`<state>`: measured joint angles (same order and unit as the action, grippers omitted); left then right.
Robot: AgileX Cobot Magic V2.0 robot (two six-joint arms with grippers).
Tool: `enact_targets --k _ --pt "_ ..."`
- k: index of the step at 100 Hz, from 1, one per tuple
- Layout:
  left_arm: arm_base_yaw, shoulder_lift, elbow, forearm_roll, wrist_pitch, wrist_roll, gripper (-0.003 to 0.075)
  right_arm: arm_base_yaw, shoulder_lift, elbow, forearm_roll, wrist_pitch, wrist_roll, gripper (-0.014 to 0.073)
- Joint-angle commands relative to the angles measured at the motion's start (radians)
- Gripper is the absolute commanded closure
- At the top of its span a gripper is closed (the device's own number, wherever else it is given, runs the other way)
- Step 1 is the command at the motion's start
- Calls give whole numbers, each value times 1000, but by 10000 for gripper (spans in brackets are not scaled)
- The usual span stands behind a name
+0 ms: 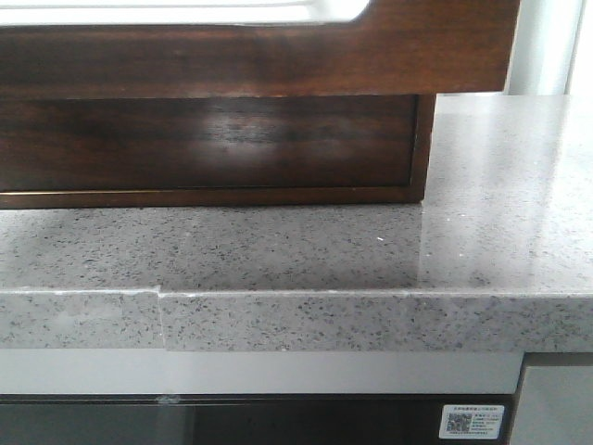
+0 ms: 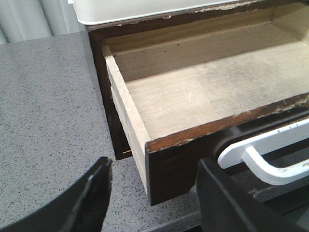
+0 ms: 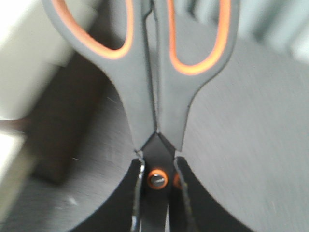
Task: Put scissors in drawer with both arms
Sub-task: 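Carry the scissors with the right gripper over the open drawer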
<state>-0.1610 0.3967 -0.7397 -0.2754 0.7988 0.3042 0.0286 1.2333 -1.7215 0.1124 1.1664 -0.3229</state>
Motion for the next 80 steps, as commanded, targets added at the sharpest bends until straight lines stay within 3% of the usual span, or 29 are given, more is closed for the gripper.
enact_targets --k 1,25,49,66,80 --pt "-5 14 -25 -18 -80 -8 355 83 -43 -53 47 -51 -70 626" --pt "-5 14 -25 -18 -80 -8 355 381 -27 -66 131 -77 -236 626" --pt "-5 14 -25 -18 -80 -8 355 582 62 -66 124 -108 -390 626" --pt "-5 14 -25 -18 -80 -8 355 714 175 -66 -42 -109 -411 626" --pt "-5 14 -25 -18 -80 -8 355 766 264 -66 -196 -98 -394 626"
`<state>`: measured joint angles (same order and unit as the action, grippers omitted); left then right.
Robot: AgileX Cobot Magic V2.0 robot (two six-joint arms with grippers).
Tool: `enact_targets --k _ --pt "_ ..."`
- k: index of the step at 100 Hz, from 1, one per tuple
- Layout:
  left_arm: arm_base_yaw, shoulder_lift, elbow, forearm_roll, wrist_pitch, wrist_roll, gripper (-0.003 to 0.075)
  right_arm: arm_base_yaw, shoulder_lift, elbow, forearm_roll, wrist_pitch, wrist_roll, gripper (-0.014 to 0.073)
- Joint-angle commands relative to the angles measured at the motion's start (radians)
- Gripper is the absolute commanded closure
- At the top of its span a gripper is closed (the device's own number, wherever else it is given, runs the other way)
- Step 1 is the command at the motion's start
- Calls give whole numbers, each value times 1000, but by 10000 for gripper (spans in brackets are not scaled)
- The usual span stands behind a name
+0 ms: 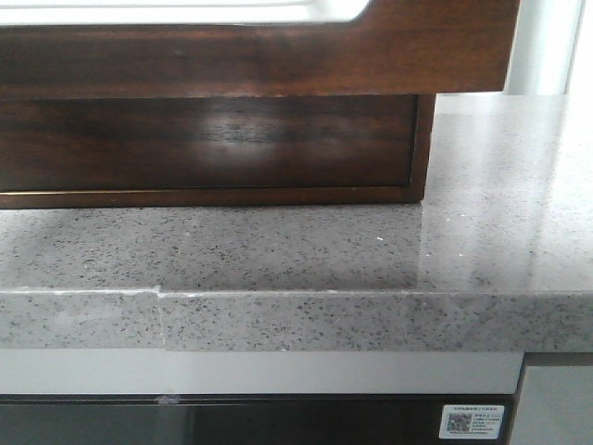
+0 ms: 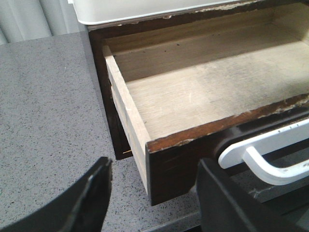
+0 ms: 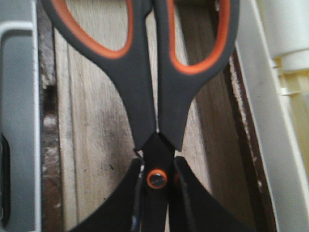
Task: Put scissors in drawer with both arms
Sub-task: 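Carry the scissors with the right gripper over the open drawer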
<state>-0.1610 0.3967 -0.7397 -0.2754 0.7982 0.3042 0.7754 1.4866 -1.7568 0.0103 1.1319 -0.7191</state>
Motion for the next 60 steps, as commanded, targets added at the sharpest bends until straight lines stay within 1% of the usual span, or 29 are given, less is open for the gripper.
enact_targets --k 1,29,49,54,60 --pt "-5 14 -25 -18 -79 -8 355 19 15 -31 -99 -64 2 626" --pt "-5 14 -25 -16 -79 -8 355 23 117 -31 -244 -40 2 624" --pt "-5 14 -25 -16 -79 -8 355 23 130 -32 -265 -22 2 621" --pt "-5 14 -25 -16 -79 -8 355 23 130 -32 -265 -18 2 604" --pt "-5 14 -25 -16 -79 -8 355 23 130 -32 -265 -13 2 554"
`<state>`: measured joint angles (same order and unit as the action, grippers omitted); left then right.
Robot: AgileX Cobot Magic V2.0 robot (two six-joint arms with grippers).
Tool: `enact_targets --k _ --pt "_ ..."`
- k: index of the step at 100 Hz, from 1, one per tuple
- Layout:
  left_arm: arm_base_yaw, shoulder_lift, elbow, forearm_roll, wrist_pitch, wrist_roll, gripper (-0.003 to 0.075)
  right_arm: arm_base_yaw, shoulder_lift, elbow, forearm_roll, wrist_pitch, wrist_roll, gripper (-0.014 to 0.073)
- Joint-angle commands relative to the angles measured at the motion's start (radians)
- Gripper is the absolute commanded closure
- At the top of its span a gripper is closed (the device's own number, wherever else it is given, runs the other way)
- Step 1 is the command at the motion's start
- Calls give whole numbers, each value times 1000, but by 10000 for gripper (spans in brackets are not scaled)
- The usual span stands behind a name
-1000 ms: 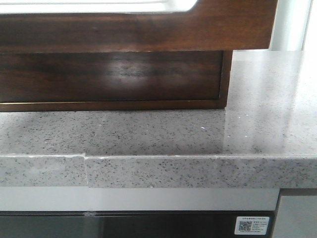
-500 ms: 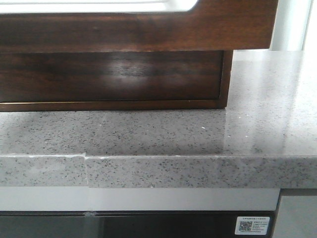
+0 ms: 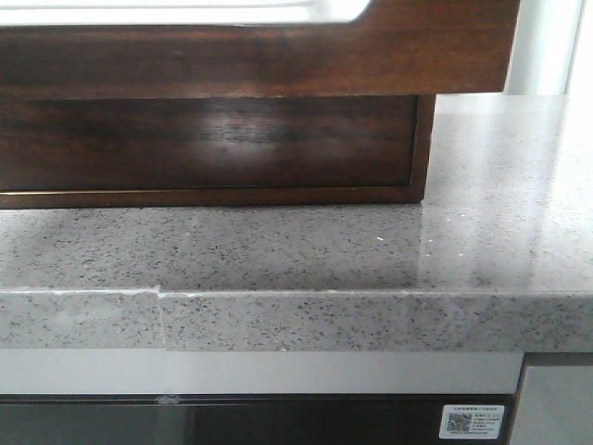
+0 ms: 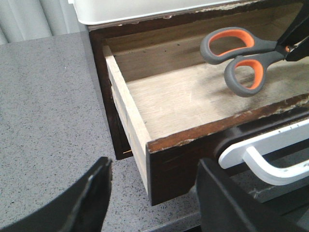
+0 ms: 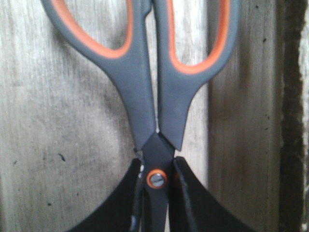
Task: Put scissors in drawer with both arms
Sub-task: 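Carry the scissors with the right gripper over the open drawer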
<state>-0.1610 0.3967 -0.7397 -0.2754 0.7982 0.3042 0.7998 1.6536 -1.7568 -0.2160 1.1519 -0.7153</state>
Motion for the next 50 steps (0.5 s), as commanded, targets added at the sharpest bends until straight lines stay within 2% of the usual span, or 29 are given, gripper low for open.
enact_targets --k 1,11,18,50 --pt "-5 14 -25 -16 -79 -8 355 -1 -37 -33 -39 -33 -2 547" --pt "-5 14 -25 -16 -79 -8 355 -1 -37 -34 -41 -33 -2 419" --pt "-5 14 -25 -16 -79 -8 355 -1 -37 -47 -41 -29 5 362" --pt "-5 14 -25 -16 -79 -8 355 -5 -111 -183 -41 111 187 352"
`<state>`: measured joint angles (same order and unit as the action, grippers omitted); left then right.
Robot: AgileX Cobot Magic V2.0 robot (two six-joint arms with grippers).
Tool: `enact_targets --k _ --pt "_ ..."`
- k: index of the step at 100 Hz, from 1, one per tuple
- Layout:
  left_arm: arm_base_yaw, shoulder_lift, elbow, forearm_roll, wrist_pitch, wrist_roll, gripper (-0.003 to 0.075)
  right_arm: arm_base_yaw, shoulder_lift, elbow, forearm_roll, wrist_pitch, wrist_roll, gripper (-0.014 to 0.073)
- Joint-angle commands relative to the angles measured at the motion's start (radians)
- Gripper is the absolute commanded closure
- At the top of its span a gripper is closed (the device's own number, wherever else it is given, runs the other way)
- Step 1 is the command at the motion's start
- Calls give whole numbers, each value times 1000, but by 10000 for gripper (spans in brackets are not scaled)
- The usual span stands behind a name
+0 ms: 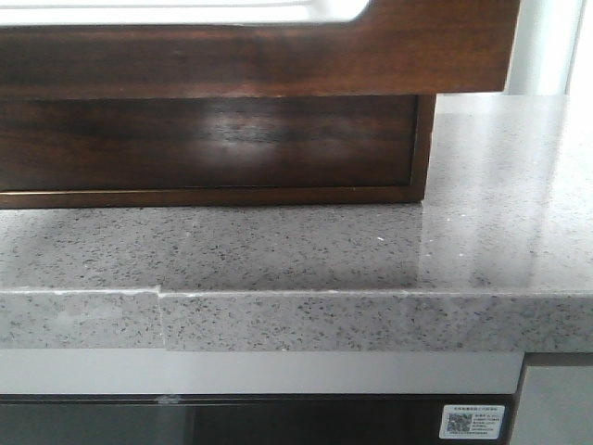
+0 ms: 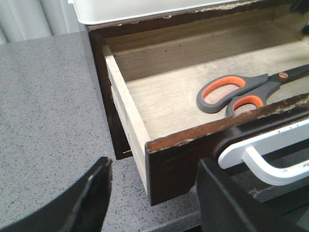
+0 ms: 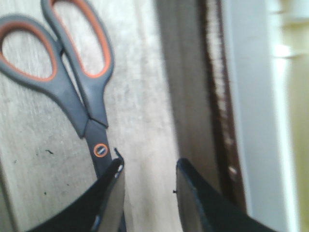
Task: Put scissors in drawer with both arms
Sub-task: 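Carry the scissors with the right gripper over the open drawer, then lower the scissors into the drawer and open the right gripper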
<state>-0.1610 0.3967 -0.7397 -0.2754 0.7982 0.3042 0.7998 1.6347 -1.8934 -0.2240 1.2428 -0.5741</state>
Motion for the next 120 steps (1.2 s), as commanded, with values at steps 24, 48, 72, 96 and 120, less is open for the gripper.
enact_targets --k 24,48,72,96,120 --pt "-5 14 -25 -16 -79 -8 355 -186 -287 47 78 -20 227 352" --pt "-5 14 -25 -16 -79 -8 355 -541 -503 377 276 -228 334 352" --pt "-5 14 -25 -16 -79 -8 355 -769 -723 827 422 -454 351 352" --pt "-5 14 -25 -16 -79 -8 355 -772 -903 1107 432 -554 351 352" --pt "-5 14 -25 -16 -79 -8 356 -772 -991 1156 432 -593 349 352"
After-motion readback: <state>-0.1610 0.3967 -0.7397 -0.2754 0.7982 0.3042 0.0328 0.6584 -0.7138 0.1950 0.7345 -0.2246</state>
